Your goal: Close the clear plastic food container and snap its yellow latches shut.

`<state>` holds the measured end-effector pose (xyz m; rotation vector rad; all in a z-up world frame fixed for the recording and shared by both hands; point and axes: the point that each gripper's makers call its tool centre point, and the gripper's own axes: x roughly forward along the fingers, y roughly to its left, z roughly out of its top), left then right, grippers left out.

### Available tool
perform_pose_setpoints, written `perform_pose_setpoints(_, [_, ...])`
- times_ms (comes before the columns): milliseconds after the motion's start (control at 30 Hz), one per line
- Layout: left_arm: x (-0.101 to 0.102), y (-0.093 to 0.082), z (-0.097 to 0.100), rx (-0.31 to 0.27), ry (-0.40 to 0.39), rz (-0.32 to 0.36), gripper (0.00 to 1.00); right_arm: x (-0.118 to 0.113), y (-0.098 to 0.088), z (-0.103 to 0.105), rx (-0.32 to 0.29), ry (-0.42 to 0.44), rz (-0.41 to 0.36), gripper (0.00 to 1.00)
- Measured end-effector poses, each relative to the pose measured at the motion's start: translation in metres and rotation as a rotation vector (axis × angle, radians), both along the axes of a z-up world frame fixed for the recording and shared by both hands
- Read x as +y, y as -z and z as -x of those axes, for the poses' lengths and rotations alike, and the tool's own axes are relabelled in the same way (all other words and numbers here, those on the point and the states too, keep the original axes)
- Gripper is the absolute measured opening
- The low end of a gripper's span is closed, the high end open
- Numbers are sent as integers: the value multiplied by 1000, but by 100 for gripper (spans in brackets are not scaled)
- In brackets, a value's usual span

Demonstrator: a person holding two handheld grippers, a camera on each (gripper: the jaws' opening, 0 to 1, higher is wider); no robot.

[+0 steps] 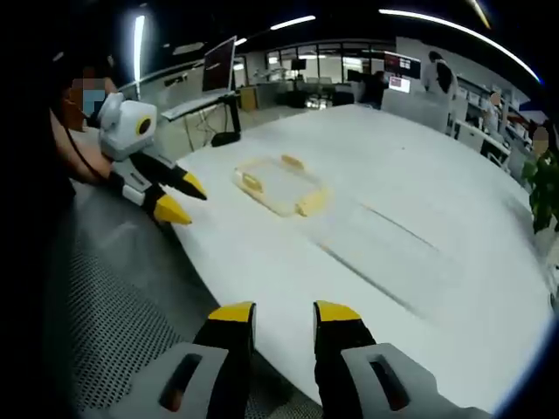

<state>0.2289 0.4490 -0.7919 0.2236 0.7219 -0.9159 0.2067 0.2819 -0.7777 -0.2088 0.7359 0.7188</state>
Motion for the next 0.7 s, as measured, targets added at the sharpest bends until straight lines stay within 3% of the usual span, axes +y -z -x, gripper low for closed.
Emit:
perform_pose_setpoints(567, [2,0,-3,-15,10,-16,30,11,-2,5,2,-50,-24,24])
perform_pose_setpoints(633, [0,-1,-1,11,-2,10,31,11,-3,4,1,-50,-19,24])
perform_pose_setpoints(700, [1,1,4,6,14,-9,31,11,-5,4,-5,-53,-24,24])
